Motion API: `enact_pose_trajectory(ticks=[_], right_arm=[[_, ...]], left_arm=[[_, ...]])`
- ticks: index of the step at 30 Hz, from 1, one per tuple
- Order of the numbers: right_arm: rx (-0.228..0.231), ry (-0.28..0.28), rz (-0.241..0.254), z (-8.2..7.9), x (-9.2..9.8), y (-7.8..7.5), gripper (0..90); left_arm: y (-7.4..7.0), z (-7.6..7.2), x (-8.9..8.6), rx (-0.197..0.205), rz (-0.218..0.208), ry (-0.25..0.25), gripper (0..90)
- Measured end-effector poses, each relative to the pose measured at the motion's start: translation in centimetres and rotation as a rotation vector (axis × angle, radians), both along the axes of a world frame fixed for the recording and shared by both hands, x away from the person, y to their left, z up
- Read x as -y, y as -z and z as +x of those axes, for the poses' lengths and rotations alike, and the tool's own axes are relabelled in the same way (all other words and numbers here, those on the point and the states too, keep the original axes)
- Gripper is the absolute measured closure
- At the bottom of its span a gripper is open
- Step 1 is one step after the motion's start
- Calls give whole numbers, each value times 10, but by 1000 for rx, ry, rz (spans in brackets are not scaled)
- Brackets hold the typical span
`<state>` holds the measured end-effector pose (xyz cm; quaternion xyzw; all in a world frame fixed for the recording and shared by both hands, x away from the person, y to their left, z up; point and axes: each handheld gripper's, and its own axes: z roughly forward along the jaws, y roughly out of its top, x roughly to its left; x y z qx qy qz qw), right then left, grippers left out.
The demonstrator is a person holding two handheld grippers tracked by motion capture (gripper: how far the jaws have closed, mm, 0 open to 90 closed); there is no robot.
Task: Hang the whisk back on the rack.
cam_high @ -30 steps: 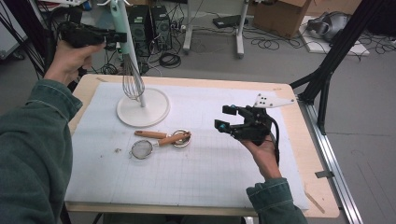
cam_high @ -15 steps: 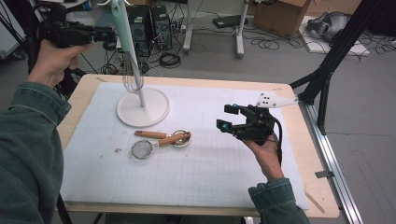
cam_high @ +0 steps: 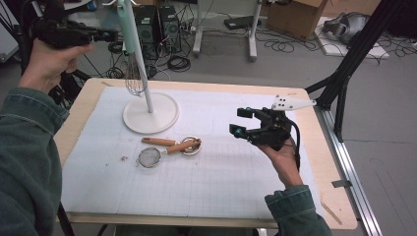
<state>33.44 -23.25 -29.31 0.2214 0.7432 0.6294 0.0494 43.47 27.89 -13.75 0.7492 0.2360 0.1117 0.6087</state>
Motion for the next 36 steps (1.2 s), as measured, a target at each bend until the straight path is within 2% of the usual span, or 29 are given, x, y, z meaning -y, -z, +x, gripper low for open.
enact_pose_trajectory(ticks=[11, 20, 26, 32, 34, 36], right_arm=[[-1, 16, 4, 3, 5, -1, 250], [-8, 18, -17, 8, 0, -1, 252], [-8, 26, -14, 8, 3, -1, 251], [-1, 52, -9, 7, 9, -2, 216], [0, 74, -13, 5, 10, -3, 198], [4, 80, -13, 5, 11, -3, 190]], left_arm=[[-5, 5, 6, 5, -10, 11, 897], [-16, 11, 14, 11, -59, -3, 896], [-24, 13, 23, 16, -74, -13, 896], [-33, 15, 32, 16, -77, -33, 897], [-33, 17, 35, 20, -74, -27, 896], [-31, 19, 36, 16, -66, -43, 896]])
